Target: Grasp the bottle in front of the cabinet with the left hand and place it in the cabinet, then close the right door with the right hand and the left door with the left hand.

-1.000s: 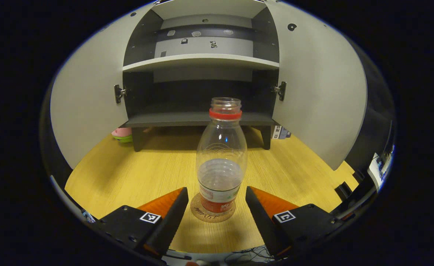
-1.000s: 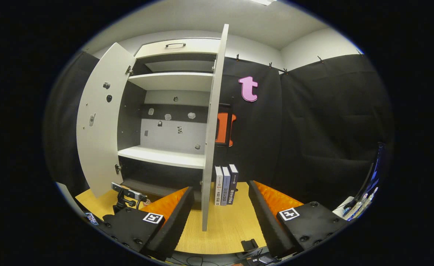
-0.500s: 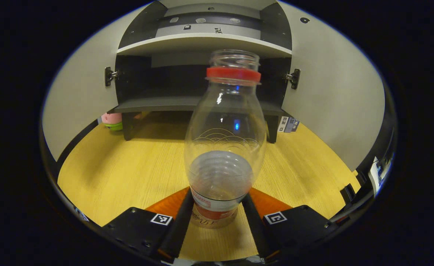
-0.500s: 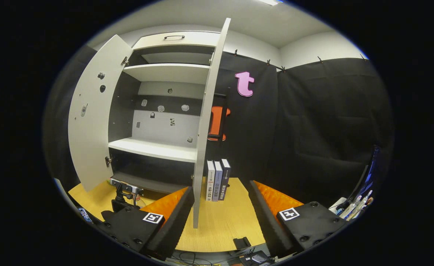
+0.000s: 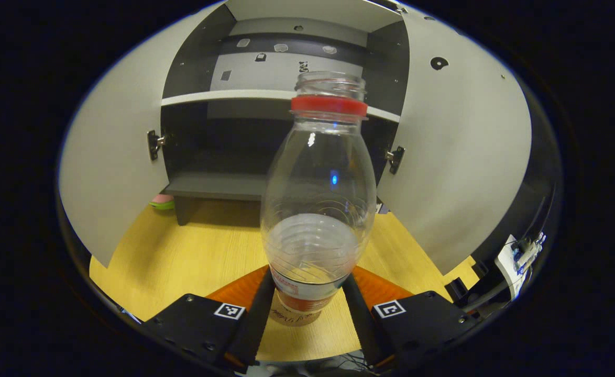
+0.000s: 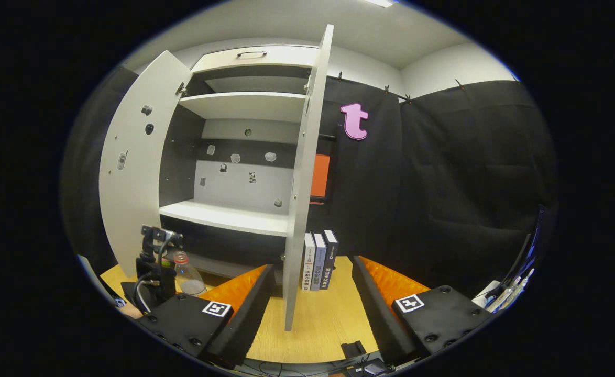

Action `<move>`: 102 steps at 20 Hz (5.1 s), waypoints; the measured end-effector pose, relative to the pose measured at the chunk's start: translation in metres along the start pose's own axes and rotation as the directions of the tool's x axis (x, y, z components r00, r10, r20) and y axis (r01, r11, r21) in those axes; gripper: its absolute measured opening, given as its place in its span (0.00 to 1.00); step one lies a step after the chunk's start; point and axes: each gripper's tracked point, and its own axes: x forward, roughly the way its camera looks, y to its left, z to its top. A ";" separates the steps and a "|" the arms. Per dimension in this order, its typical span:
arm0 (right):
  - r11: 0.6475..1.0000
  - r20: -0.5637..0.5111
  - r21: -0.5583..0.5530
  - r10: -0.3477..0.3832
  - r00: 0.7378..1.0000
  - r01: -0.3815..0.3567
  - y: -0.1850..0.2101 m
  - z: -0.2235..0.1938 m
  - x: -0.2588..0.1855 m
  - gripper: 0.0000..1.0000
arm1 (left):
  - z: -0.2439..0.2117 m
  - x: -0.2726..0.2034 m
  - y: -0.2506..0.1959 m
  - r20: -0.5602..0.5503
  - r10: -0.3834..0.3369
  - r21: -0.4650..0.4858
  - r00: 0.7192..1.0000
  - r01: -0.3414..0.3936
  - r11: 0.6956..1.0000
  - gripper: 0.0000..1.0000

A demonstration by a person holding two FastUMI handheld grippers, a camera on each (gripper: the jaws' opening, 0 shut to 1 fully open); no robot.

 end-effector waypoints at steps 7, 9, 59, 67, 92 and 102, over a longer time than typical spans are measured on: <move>1.000 0.002 0.013 0.027 1.000 -0.027 0.011 -0.003 0.014 0.97 | 0.106 -0.043 0.010 0.104 -0.041 -0.007 0.994 0.042 0.999 0.75; 0.999 0.000 0.024 0.032 0.999 -0.032 0.013 -0.004 0.016 0.98 | 0.131 -0.044 0.015 0.124 -0.051 -0.002 0.991 0.051 0.999 0.75; 0.991 -0.049 0.067 -0.109 0.993 0.112 -0.053 -0.025 0.017 0.97 | 0.314 0.057 0.051 0.166 0.020 0.089 0.986 -0.035 0.995 0.95; 0.992 -0.016 0.048 -0.117 0.993 0.118 -0.076 -0.008 0.022 0.97 | 0.323 -0.059 0.056 0.324 0.013 0.087 0.946 -0.043 0.995 0.95; 0.997 0.071 0.029 -0.074 0.995 0.072 -0.058 0.016 0.102 0.94 | 0.254 -0.289 0.098 0.529 0.135 -0.020 0.838 -0.147 0.989 0.94; 0.996 0.067 0.047 -0.074 0.995 0.071 -0.023 0.017 0.089 0.94 | 0.240 -0.295 0.128 0.514 0.121 -0.028 0.849 -0.125 0.992 0.94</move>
